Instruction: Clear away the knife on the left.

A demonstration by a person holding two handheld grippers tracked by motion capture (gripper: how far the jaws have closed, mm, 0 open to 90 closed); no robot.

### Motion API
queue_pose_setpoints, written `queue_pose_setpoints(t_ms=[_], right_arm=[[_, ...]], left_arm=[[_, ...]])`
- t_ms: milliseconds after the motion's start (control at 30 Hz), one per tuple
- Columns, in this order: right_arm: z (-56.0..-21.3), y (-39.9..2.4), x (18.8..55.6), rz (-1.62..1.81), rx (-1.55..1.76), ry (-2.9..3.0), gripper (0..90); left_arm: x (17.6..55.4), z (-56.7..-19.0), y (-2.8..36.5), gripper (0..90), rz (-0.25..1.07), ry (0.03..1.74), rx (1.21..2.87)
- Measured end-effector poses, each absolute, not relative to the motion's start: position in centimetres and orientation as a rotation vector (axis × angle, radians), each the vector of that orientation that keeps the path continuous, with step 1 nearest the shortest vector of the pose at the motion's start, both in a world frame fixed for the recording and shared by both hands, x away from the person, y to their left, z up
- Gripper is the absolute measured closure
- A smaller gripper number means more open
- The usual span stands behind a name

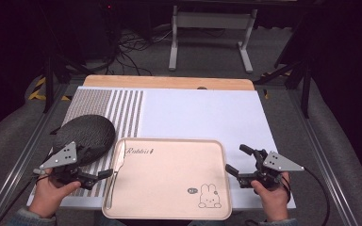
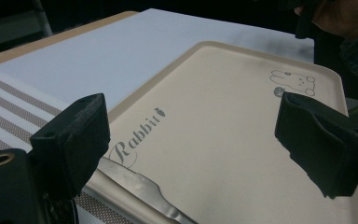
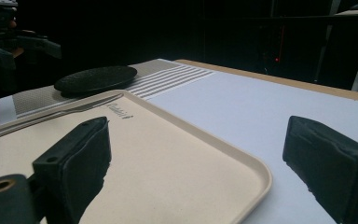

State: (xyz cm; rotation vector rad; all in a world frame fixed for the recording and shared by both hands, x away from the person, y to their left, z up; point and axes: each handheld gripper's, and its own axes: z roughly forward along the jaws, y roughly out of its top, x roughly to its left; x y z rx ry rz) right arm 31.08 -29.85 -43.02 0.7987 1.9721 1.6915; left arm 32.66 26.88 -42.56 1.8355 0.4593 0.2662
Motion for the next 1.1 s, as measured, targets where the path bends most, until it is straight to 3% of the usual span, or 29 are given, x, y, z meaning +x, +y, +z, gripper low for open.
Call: queue_pose_setpoints(t_ms=[533,1100], right_arm=[[-43.5,-29.7,31.1,1.688,0.803,1.985,8.3],[-43.8,-29.4,31.1,1.674,0.809,1.994,8.3]], left_arm=[[31.5,-44.9,30.1,11.7,0.273,0.508,1.725],[31.6,-45.6,30.3,9.6,0.267,0.531,1.71]])
